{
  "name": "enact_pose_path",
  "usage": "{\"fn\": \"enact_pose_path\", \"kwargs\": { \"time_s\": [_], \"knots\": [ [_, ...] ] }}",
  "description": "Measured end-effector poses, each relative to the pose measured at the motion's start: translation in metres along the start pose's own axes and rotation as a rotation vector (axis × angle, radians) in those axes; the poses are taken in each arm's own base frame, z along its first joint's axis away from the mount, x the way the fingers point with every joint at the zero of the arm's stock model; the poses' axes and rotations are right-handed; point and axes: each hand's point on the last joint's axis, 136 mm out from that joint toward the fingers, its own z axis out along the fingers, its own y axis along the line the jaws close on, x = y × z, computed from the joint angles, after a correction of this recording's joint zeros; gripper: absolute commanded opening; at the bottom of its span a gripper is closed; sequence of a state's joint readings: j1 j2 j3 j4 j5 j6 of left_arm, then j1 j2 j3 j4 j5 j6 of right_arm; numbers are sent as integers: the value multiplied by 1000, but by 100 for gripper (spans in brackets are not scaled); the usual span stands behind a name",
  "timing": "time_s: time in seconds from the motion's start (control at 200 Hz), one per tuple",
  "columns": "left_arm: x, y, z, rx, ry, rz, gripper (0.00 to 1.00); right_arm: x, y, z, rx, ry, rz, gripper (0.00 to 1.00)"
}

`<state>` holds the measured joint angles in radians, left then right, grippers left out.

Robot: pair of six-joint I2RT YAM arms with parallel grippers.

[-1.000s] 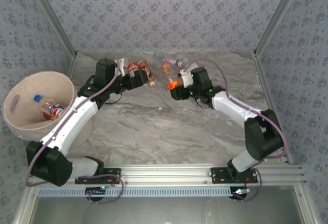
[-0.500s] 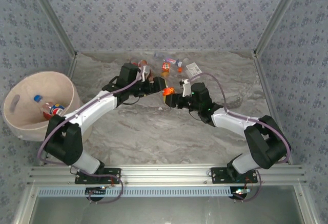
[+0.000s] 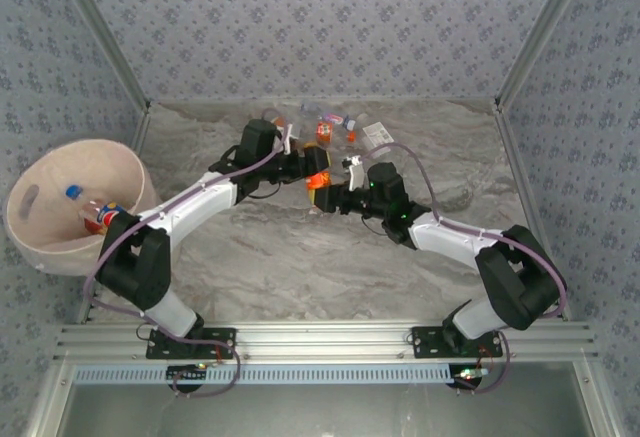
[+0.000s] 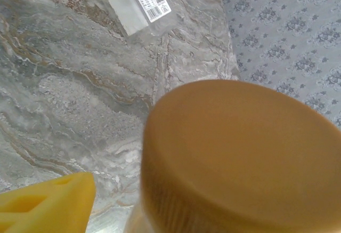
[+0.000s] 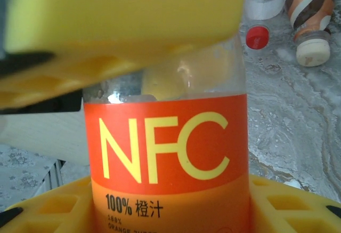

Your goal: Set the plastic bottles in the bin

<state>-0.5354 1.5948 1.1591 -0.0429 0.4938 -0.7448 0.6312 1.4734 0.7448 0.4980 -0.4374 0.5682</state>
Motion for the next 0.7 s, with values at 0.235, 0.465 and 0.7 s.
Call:
{"fn": "enact_pose_path", "kwargs": {
  "time_s": [0.235,0.465,0.7],
  "knots": [
    [4,-13,1,57,21,43,58,-9,10,1,-31,-11,8,53],
    [6,-13,1,55,34,56,51,-6,10,2,-45,5,10,62],
    [5,-16,-2,56,36,71,49,-11,16,-2,-40,26,-53,81]
  ]
}}
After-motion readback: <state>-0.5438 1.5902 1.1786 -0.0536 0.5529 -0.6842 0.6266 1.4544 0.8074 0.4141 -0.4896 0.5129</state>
